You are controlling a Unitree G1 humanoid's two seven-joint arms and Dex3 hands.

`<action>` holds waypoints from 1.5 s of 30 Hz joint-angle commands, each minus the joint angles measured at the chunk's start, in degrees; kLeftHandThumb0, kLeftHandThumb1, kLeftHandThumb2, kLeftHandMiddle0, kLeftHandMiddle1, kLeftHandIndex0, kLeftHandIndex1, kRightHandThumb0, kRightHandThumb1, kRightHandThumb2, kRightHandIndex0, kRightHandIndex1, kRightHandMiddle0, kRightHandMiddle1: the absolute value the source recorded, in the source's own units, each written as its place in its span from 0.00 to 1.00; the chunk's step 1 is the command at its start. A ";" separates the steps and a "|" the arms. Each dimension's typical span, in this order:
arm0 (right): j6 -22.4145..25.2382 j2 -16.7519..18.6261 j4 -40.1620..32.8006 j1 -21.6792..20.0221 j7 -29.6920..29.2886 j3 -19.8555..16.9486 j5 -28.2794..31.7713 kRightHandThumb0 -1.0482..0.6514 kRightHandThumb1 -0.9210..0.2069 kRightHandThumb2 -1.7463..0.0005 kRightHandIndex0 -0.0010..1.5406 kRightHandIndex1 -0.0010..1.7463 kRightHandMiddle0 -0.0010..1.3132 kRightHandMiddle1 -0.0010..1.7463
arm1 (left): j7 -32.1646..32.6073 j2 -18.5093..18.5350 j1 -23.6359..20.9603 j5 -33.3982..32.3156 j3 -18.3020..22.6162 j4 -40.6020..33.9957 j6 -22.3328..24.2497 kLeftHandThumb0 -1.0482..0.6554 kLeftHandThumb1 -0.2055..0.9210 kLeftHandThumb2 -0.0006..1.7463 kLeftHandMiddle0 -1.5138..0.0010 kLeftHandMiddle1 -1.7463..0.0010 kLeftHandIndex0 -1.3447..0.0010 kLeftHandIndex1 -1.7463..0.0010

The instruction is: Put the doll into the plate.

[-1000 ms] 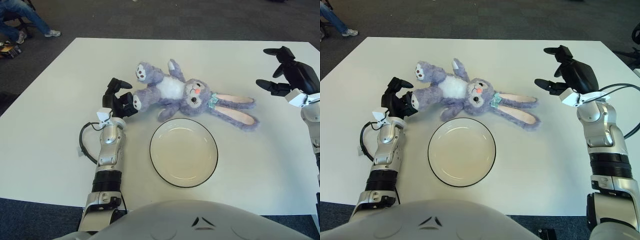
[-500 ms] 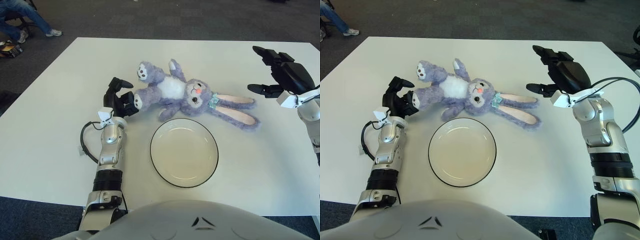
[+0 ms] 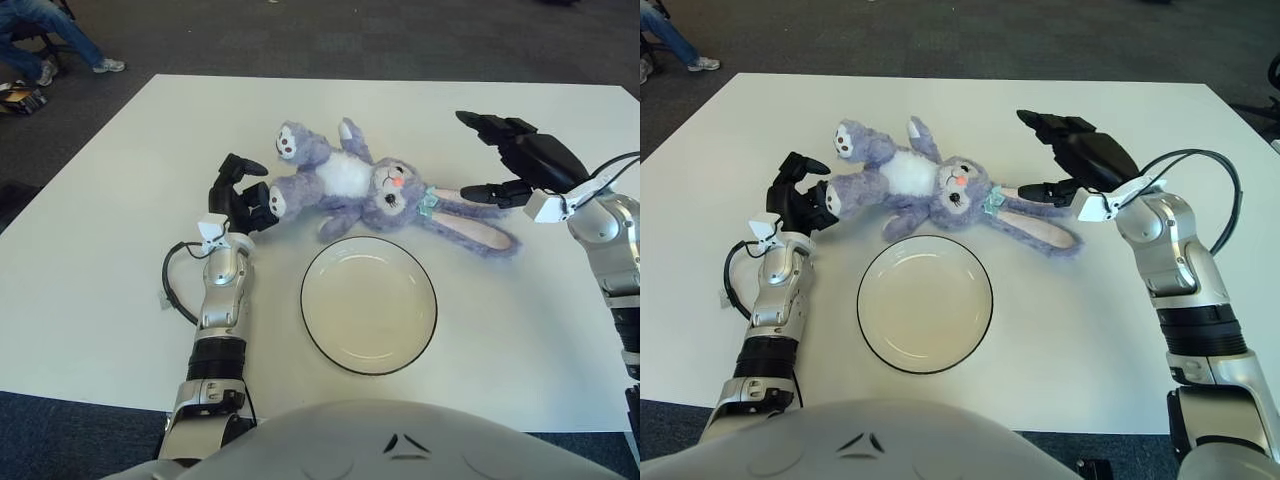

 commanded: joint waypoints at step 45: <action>-5.38 13.02 17.60 -11.78 -3.81 12.92 -3.22 0.03 0.00 0.81 0.00 0.16 0.00 0.00 | 0.35 -1.67 3.66 0.25 -0.14 6.63 -4.35 0.36 0.60 0.64 0.17 0.00 0.64 0.00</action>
